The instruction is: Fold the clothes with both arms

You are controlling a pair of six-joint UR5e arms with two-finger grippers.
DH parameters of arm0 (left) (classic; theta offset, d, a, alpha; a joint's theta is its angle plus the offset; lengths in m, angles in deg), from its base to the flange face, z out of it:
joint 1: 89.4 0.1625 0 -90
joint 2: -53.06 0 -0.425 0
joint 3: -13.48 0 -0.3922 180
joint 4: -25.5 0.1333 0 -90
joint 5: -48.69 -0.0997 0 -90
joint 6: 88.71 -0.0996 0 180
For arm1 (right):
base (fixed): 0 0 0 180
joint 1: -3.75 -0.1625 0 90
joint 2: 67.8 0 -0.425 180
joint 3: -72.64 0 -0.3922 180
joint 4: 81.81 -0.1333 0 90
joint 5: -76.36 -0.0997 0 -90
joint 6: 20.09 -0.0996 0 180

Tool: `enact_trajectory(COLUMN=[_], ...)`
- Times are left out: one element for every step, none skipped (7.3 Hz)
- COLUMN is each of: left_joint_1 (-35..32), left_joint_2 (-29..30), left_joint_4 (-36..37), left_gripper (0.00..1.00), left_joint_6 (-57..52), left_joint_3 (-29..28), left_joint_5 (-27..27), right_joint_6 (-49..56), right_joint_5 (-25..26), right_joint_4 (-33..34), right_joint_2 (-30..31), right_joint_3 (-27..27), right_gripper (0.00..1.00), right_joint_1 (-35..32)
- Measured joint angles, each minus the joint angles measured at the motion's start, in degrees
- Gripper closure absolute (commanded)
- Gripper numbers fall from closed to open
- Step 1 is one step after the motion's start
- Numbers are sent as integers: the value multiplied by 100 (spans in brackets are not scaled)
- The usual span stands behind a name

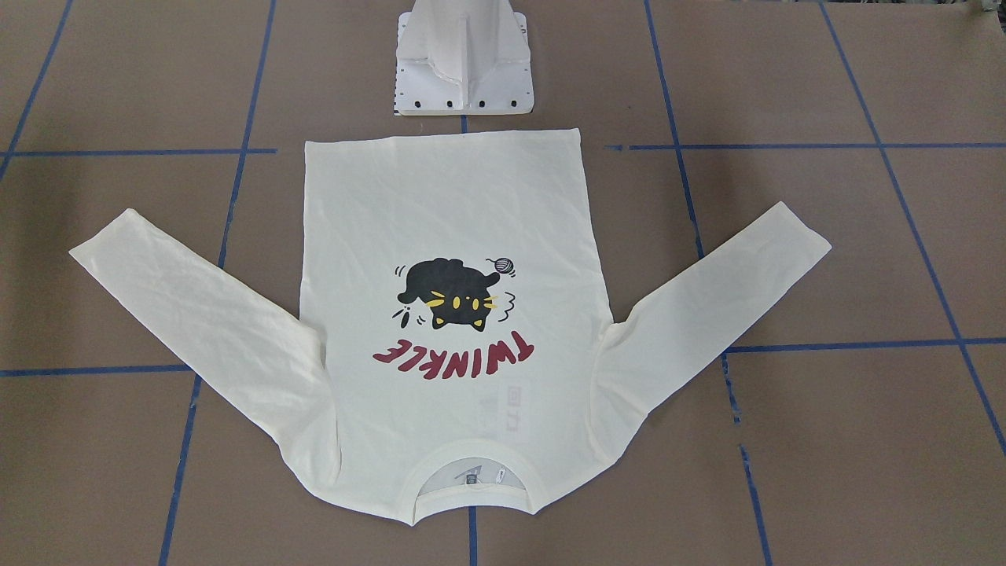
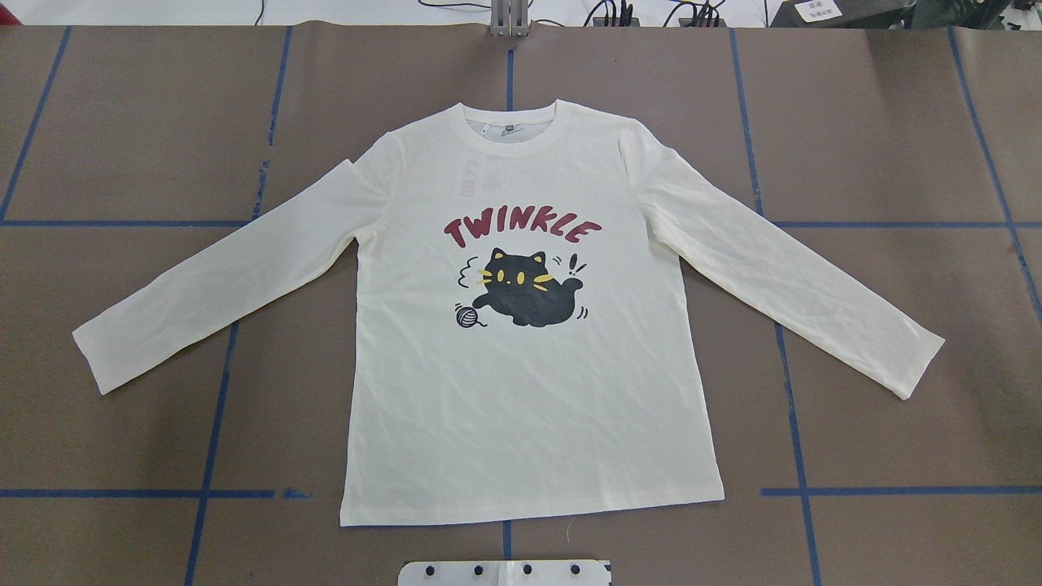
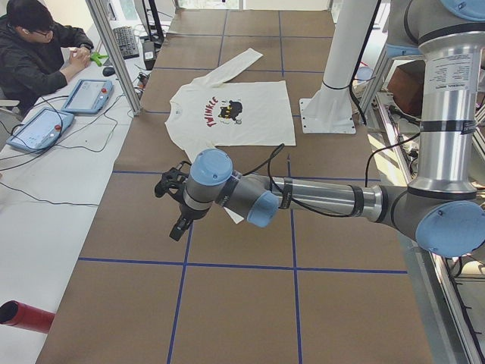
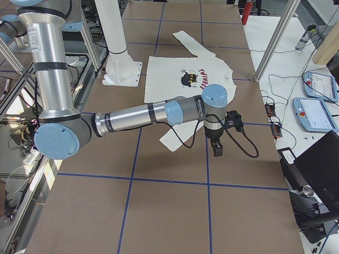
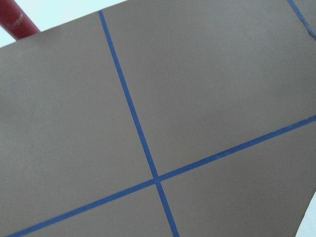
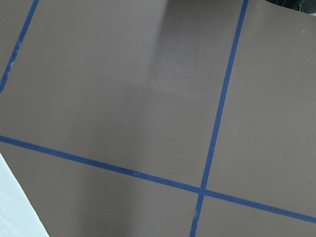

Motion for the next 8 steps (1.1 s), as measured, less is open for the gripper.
enact_trajectory(left_joint_1=[-7,-10,-12,-15,-19,-20,-21,-22], left_joint_2=[-23,-37,-41,-51,-73,-100,-117,-135], left_joint_4=[-447,-692,-786,-818,-833,-846,-854,-874], left_gripper=[0,0,0,0,0,0,0,0], left_joint_6=[3,5,6,6,4,-2,-12,-22], left_joint_3=[-69,-142,-171,-170,-155,-134,-119,-116], left_joint_5=[0,0,2,6,8,11,14,17], right_joint_6=[-66,-266,-662,-1049,-1467,-1873,-2417,-3308], right_joint_5=[-66,-141,-237,-326,-345,-279,-92,252], right_joint_4=[-393,-848,-1132,-1254,-1304,-1471,-1985,-2827], right_joint_2=[186,443,664,921,1190,1461,1750,2001], right_joint_3=[-26,-31,78,373,762,1048,1170,1146], right_gripper=[0,0,0,0,2,4,9,16], right_joint_1=[2,13,86,275,554,859,1188,1659])
